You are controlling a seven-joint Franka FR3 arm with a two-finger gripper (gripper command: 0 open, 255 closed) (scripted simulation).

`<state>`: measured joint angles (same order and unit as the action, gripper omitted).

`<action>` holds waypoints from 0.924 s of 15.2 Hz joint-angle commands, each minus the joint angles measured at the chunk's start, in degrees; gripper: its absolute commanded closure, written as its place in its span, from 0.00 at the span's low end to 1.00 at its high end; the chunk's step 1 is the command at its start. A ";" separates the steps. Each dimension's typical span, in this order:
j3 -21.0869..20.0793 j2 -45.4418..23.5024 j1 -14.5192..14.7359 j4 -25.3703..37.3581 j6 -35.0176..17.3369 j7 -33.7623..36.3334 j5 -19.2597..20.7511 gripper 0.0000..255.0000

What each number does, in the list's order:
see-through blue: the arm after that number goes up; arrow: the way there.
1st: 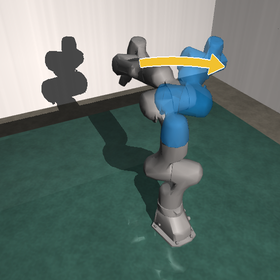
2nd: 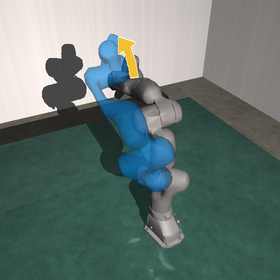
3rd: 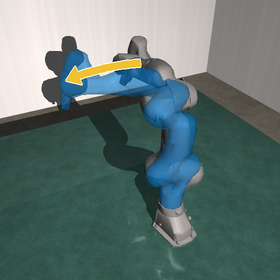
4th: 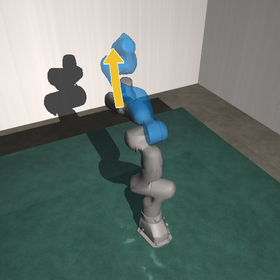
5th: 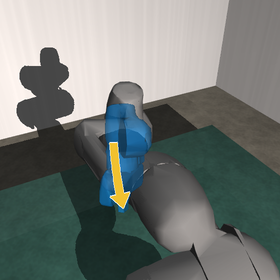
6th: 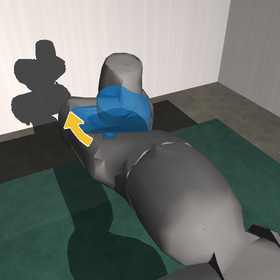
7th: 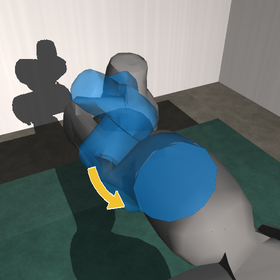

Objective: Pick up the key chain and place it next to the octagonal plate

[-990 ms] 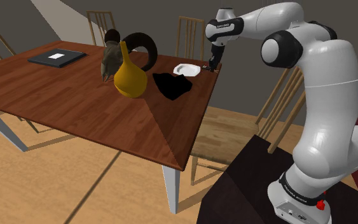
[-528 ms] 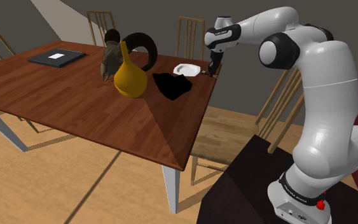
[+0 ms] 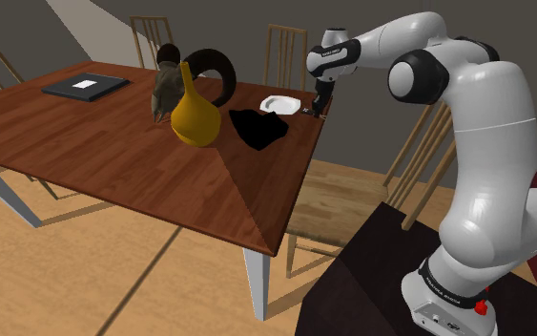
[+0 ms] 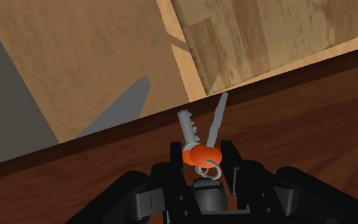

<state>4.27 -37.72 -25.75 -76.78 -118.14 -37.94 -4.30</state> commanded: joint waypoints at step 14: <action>0.16 2.69 -0.05 2.92 5.60 0.17 0.25 0.00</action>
<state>4.42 -35.19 -25.79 -73.80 -112.68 -37.76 -4.07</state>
